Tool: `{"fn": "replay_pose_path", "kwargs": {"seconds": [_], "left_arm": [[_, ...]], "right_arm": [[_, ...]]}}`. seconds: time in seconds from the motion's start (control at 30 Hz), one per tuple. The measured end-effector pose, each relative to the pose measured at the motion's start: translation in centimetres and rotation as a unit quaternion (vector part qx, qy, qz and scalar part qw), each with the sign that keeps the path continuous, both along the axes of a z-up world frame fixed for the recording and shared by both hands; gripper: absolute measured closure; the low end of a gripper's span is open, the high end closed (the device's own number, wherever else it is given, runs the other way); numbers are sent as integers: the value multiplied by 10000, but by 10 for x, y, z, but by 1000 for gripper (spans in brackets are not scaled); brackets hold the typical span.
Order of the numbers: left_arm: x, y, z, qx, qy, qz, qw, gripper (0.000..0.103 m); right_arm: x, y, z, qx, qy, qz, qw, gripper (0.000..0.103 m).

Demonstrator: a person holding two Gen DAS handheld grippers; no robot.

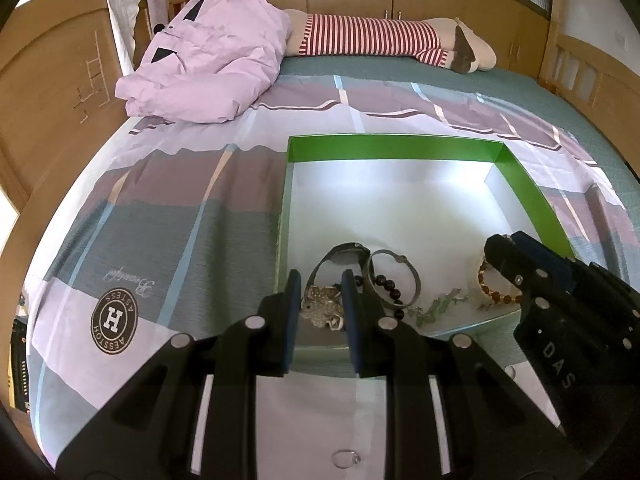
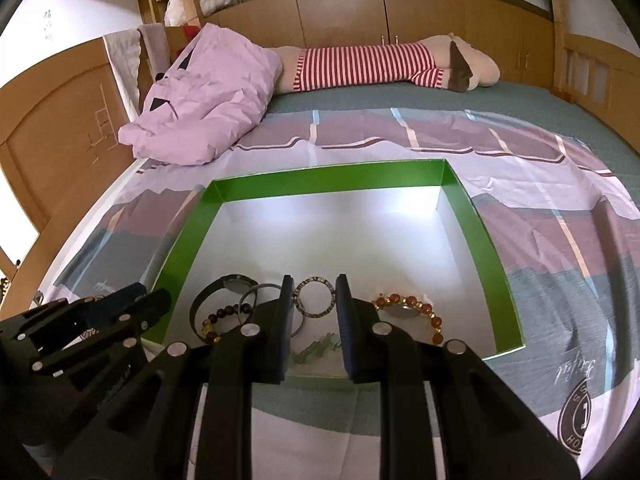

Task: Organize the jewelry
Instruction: 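Carry the ring with the right tool while the left tool carries the charm over the box, then open the right tool over the box while the left tool releases the charm inside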

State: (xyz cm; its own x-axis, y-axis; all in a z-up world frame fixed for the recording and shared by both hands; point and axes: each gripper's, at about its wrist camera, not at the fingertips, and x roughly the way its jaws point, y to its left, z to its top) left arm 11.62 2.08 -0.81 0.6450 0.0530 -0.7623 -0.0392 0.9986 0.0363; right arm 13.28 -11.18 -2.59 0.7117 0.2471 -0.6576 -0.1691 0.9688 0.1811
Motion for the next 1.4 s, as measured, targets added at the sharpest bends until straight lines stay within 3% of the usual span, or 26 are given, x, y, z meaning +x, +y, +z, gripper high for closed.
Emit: {"fn": "replay_pose_path", "kwargs": {"seconds": [0.43, 0.5, 0.6, 0.67, 0.87, 1.1, 1.27, 1.4], "left_arm": [[2, -2, 2, -60, -39, -11, 10000, 82], [3, -3, 1, -29, -4, 3, 10000, 81], [3, -6, 0, -29, 37, -54, 10000, 76], [1, -8, 1, 12, 26, -53, 10000, 68], [-1, -5, 7, -58, 20, -21, 10000, 56], [-24, 4, 14, -303, 251, 98, 9992, 49], [-48, 11, 22, 38, 178, 44, 9998, 44], [-57, 27, 18, -46, 137, 330, 9993, 42]], "right_arm": [[-1, -1, 6, -43, -72, -20, 10000, 82], [1, 0, 4, -108, -16, -14, 9999, 72], [-1, 0, 4, -86, -26, 4, 10000, 59], [-2, -1, 7, -116, -86, -31, 9999, 57], [-4, -11, 11, 65, -62, -104, 9999, 49], [-28, -23, 21, 243, -16, 164, 9996, 47], [-48, -26, 20, 17, -38, 587, 9983, 47], [-57, -34, 11, -152, 148, 776, 9968, 47]]}}
